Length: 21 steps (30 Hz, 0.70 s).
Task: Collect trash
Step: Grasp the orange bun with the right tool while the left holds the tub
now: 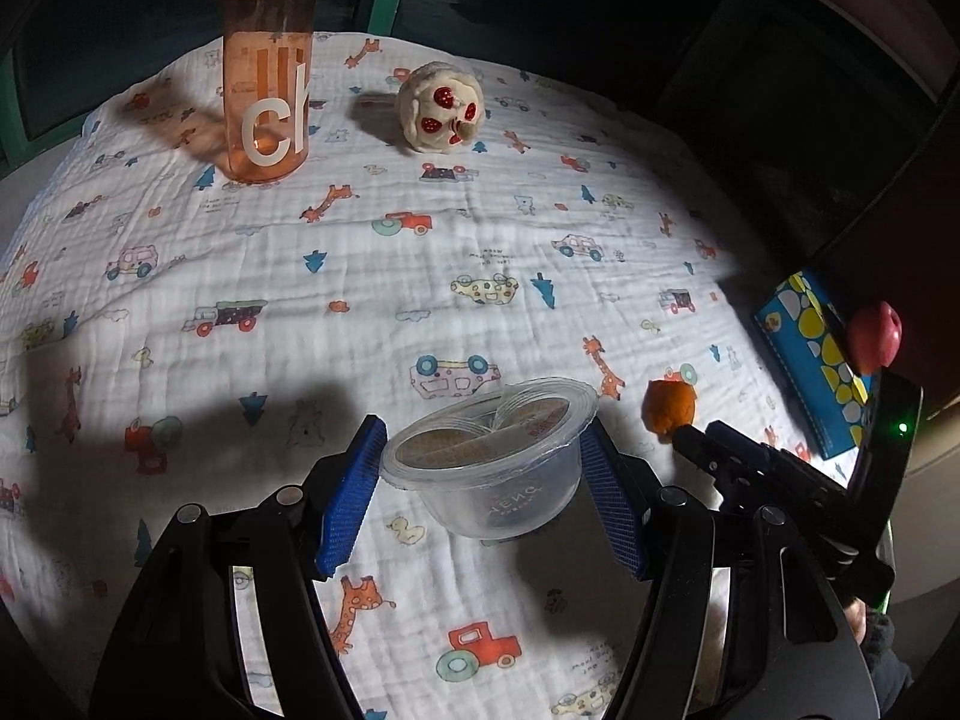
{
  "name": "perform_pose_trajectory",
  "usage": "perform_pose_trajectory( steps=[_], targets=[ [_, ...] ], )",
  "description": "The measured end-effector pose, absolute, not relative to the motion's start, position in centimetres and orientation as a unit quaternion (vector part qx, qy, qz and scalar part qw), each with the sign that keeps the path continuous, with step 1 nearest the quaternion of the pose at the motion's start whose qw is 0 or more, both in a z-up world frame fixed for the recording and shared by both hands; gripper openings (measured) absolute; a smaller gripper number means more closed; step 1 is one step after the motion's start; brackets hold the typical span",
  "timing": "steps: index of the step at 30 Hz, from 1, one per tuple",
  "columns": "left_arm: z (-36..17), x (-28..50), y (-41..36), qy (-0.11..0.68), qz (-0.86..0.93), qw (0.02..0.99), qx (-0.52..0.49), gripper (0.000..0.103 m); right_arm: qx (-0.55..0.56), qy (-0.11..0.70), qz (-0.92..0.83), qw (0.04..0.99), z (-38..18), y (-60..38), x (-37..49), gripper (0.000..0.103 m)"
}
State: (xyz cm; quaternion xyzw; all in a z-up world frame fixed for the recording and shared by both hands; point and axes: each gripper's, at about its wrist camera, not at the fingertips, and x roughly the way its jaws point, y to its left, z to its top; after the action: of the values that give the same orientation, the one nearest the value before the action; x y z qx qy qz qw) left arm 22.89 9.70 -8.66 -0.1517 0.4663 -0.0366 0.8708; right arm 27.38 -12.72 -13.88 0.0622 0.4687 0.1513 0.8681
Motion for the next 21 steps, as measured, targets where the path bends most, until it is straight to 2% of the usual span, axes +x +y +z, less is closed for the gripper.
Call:
perform_pose_trajectory(
  steps=[8,12,21],
  targets=[
    [-8.8,22.7,9.7,0.467,-0.038,0.872,-0.143,0.065,0.062,0.475,0.140,0.866,-14.9,-12.3,28.7,0.041],
    [-9.2,22.6,9.7,0.472,-0.036,0.869,-0.146,0.065,0.056,0.476,0.135,0.867,-15.1,-12.1,28.9,0.034],
    [-9.2,22.4,9.5,0.471,-0.038,0.869,-0.143,0.065,0.044,0.473,0.130,0.870,-15.2,-12.0,29.0,0.033]
  ],
)
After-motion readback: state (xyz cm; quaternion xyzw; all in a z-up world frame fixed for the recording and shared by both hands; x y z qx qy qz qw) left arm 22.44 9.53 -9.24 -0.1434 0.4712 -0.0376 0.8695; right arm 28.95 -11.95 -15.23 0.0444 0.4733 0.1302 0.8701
